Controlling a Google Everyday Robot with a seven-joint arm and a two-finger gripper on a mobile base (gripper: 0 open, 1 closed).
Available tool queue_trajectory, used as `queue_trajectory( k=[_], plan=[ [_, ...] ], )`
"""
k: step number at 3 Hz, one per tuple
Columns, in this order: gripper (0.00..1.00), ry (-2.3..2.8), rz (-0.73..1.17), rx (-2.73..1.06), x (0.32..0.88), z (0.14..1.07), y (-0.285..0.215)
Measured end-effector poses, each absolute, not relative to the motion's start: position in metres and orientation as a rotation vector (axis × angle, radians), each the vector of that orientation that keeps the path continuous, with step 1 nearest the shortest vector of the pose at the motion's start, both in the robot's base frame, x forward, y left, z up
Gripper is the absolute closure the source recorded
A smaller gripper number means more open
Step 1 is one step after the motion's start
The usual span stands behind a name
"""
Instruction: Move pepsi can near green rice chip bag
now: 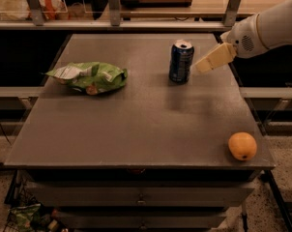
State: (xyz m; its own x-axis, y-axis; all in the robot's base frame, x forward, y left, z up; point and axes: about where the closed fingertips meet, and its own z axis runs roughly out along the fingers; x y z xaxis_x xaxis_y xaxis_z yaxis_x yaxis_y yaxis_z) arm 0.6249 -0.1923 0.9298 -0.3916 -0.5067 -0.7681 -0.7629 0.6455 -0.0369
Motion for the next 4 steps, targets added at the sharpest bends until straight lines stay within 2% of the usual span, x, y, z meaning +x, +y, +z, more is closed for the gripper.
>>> queue_trajectory(
  k=[2, 3, 4],
  plan=[
    [0.0, 2.037, 0.478, -1.09, 0.653, 0.917, -0.154],
    [0.0, 2.017, 0.469, -1.089, 0.667, 0.913, -0.151],
    [0.16, 2.002, 0.487, -1.085, 0.674, 0.904, -0.143]
  ],
)
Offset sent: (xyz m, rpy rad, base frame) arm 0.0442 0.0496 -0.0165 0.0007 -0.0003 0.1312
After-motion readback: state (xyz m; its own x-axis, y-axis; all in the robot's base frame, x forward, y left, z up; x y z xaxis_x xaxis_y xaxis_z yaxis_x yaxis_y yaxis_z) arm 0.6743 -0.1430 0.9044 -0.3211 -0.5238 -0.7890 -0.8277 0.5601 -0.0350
